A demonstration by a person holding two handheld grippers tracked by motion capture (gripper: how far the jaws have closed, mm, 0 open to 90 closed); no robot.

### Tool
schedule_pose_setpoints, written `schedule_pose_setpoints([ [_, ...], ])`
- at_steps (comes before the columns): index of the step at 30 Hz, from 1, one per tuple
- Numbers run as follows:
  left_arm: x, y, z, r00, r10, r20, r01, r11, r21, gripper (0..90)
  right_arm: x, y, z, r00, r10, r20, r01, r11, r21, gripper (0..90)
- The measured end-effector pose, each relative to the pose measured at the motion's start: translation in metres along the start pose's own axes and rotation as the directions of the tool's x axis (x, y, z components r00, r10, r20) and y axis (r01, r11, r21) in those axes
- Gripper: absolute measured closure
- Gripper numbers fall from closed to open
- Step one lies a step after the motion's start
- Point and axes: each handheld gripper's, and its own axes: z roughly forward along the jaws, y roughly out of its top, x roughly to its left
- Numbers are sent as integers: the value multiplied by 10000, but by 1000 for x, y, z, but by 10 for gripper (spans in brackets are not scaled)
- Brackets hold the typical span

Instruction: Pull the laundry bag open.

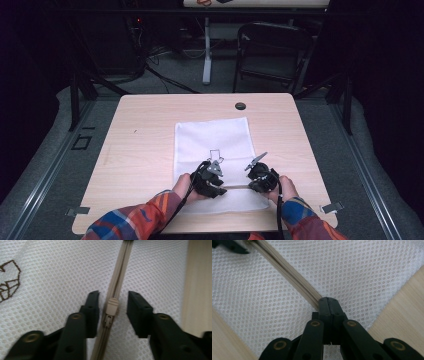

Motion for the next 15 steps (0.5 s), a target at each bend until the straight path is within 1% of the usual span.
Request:
schedule_pose_setpoints([
  [1, 1, -1, -2, 10000, 14, 70, -14, 10000, -26, 750, 0, 0, 0, 10000, 24, 6, -24, 10000, -36, 900],
  [2, 3, -2, -5, 9998, -82, 183, 84, 9999, -98, 783, 0, 0, 0, 10000, 17, -22, -17, 10000, -22, 900],
  [3, 4, -3, -7, 9991, -162, 385, 171, 9996, -242, 798, 0, -1, 0, 10000, -1, -59, 1, 10000, -4, 900],
  [4, 4, -4, -10, 9993, -134, 335, 138, 9998, -118, 801, 0, -1, 0, 9999, 49, -115, -49, 10000, -52, 900],
  [5, 5, -5, -12, 9993, -148, 337, 152, 9998, -115, 802, -1, -1, 0, 9999, 57, -126, -57, 10000, -57, 900],
  [6, 6, -7, -14, 9984, -181, 526, 188, 9997, -127, 802, -1, -1, 0, 9999, 68, -125, -68, 10000, -60, 900],
  [7, 7, -8, -16, 9984, -195, 530, 194, 9998, 15, 801, 0, -1, 0, 9999, 62, -112, -62, 10000, -51, 900],
  [8, 8, -10, -17, 9982, -269, 540, 269, 9996, 0, 800, 0, -1, 0, 9999, 65, -97, -65, 10000, -46, 900],
  [9, 9, -11, -18, 9973, -305, 662, 305, 9995, 1, 800, 0, -1, 0, 9999, 102, -30, -102, 9999, -86, 900],
  [10, 9, -13, -18, 9977, -234, 632, 221, 9995, 208, 799, 1, -1, 0, 9999, 109, -22, -109, 9999, -83, 900],
  [11, 9, -14, -17, 9985, -187, 524, 173, 9995, 268, 796, 1, -1, 0, 9999, 117, -23, -117, 9999, -79, 900],
  [12, 10, -16, -15, 9976, -279, 636, 258, 9991, 334, 782, 1, -1, 0, 9999, 119, -23, -119, 9999, -82, 900],
  [14, 10, -16, -14, 9978, -306, 580, 281, 9987, 432, 766, 1, -1, 0, 9999, 122, -21, -123, 9999, -78, 900],
  [15, 9, -15, -13, 9979, -277, 584, 254, 9989, 401, 750, 0, 0, 0, 10000, 64, -12, -64, 10000, -22, 900],
])
